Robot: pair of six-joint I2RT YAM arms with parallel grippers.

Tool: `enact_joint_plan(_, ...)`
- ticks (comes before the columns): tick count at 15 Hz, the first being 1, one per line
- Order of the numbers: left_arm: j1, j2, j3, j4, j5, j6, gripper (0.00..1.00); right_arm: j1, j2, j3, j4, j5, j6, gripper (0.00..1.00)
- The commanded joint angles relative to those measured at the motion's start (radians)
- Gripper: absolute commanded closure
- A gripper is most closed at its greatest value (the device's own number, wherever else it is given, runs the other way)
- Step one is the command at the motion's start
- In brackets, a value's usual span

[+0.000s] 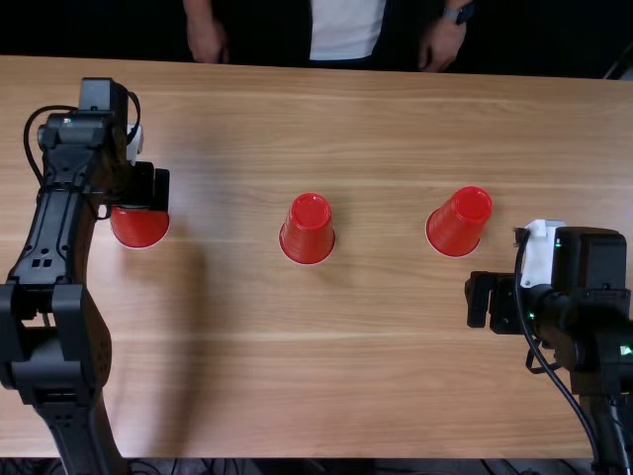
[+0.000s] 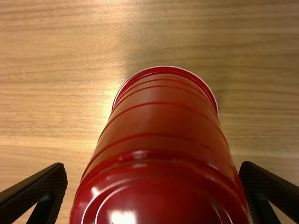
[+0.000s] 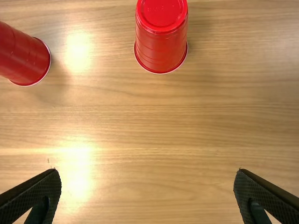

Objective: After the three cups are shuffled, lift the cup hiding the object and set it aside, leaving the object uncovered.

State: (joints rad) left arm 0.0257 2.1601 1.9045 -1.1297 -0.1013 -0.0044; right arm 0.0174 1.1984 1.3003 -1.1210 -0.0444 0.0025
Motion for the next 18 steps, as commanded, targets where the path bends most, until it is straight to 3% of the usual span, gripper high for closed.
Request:
enact_joint_plan(1,-0.010,0.037,0.036,0.000,-0.011,-0.005,0.00,0.004,-0.007,-0.013,0.003,-0.005,0.007,0.00)
enact_joint_plan(3,-0.010,0.044,0.036,0.001,-0.009,-0.005,0.24,0.004,-0.008,-0.016,0.003,-0.005,0.007,0.00)
enact_joint_plan(5,-0.009,0.046,0.036,0.001,-0.009,-0.007,0.37,0.004,-0.008,-0.021,0.003,-0.005,0.007,0.00)
enact_joint_plan(8,-0.006,0.038,0.034,0.001,-0.004,-0.007,0.81,0.003,-0.010,-0.029,0.003,-0.003,0.007,0.00)
enact_joint_plan(12,-0.012,-0.066,0.033,-0.015,0.006,-0.012,0.84,0.004,-0.010,-0.039,0.008,-0.005,0.007,0.00)
enact_joint_plan(15,-0.009,-0.183,0.030,-0.017,0.009,-0.067,0.83,0.006,-0.010,-0.041,0.010,-0.005,0.005,0.00)
enact_joint_plan(18,0.003,-0.306,0.016,-0.019,0.009,-0.084,0.83,0.006,-0.010,-0.041,0.030,-0.003,0.005,0.00)
